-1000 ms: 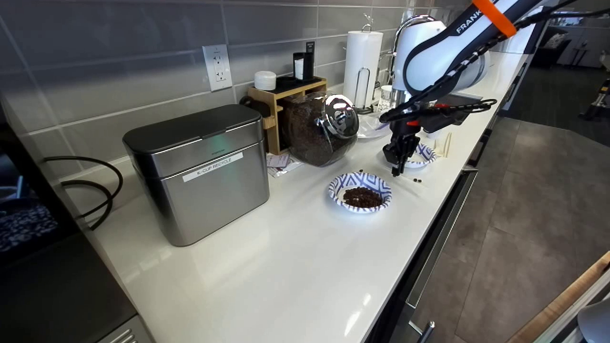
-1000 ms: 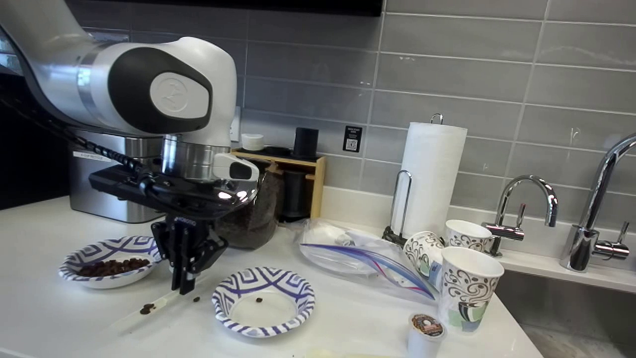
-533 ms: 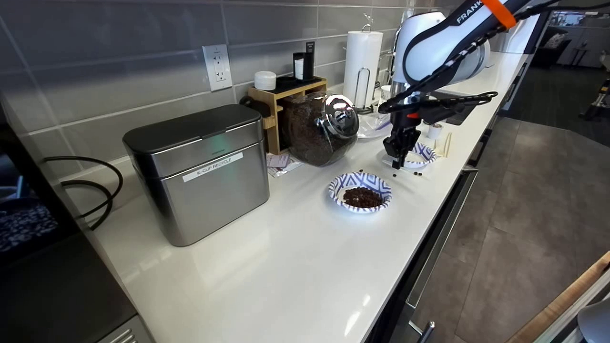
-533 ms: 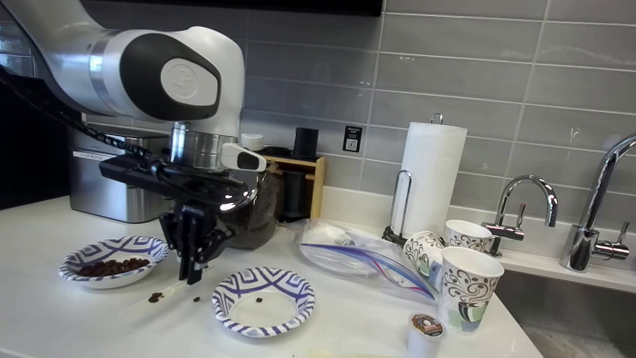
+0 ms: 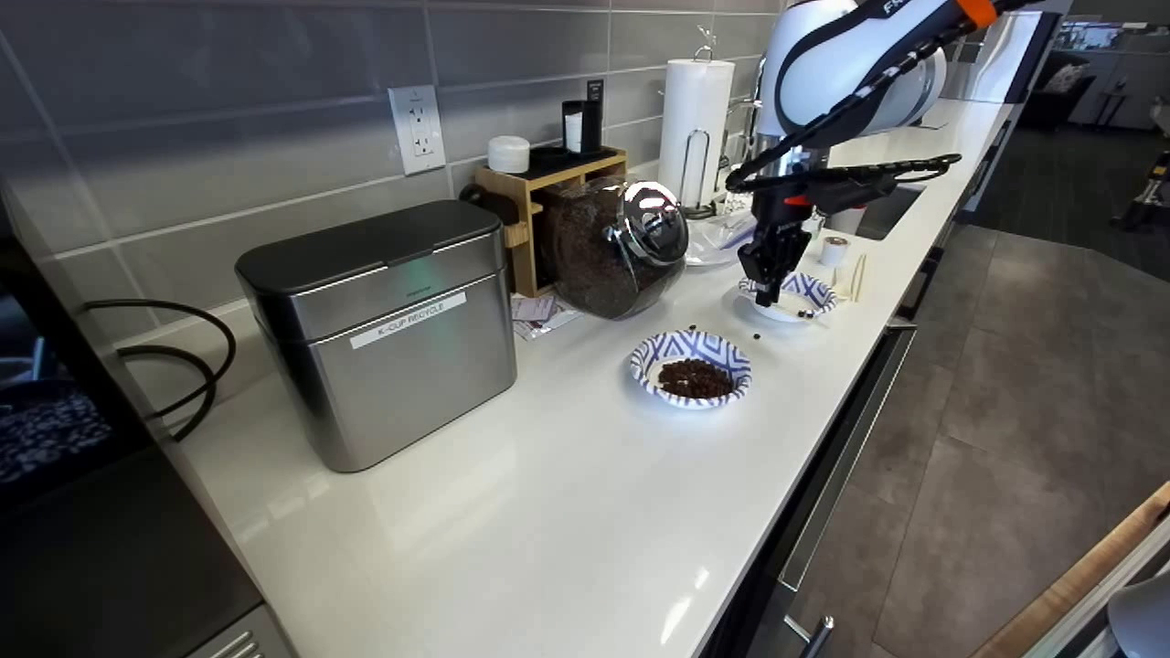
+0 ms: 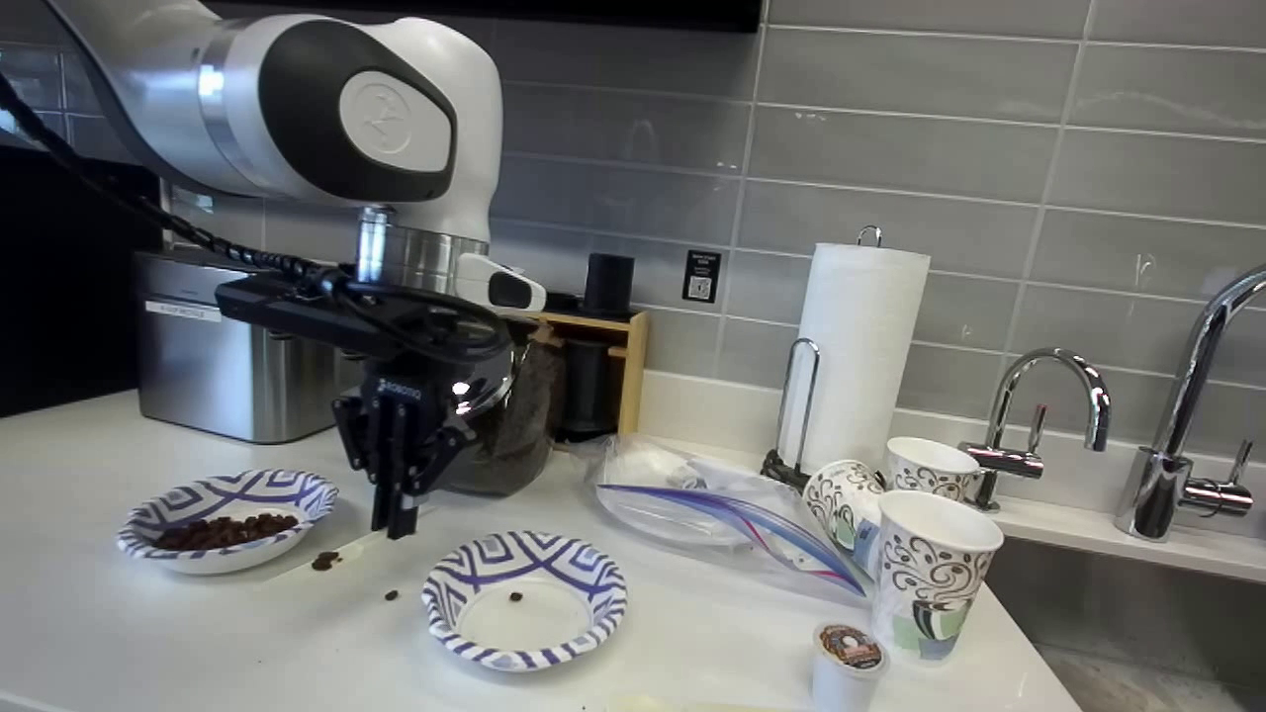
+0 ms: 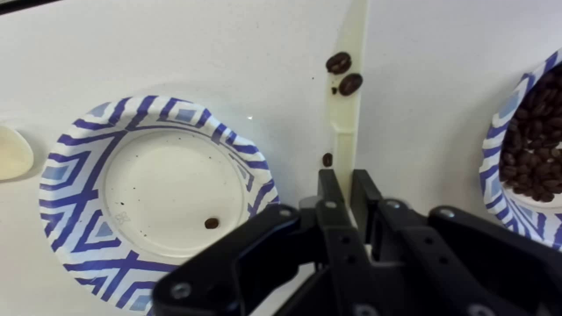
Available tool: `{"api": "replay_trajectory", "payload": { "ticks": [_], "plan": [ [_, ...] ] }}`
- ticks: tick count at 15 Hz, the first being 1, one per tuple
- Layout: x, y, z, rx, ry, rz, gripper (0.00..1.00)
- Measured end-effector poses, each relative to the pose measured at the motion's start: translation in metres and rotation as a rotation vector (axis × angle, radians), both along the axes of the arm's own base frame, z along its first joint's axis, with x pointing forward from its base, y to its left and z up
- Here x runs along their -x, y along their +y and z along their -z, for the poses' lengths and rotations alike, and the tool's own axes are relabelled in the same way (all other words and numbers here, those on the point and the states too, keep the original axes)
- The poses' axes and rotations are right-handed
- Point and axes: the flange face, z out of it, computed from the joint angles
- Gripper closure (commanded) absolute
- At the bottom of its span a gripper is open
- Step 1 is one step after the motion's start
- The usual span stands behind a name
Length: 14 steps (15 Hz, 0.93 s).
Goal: Pour the contents on the bowl to the left into the bowl to the right
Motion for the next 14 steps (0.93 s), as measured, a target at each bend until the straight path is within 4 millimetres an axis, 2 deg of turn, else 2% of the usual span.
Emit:
{"api": "replay_trajectory", "payload": {
  "ticks": [7, 14],
  "plan": [
    [-0.007, -0.026, -0.012, 0.0, -0.006, 0.05, 0.97],
    [-0.013, -0.068, -0.017, -0.005, -0.017, 0.144, 0.97]
  ]
}}
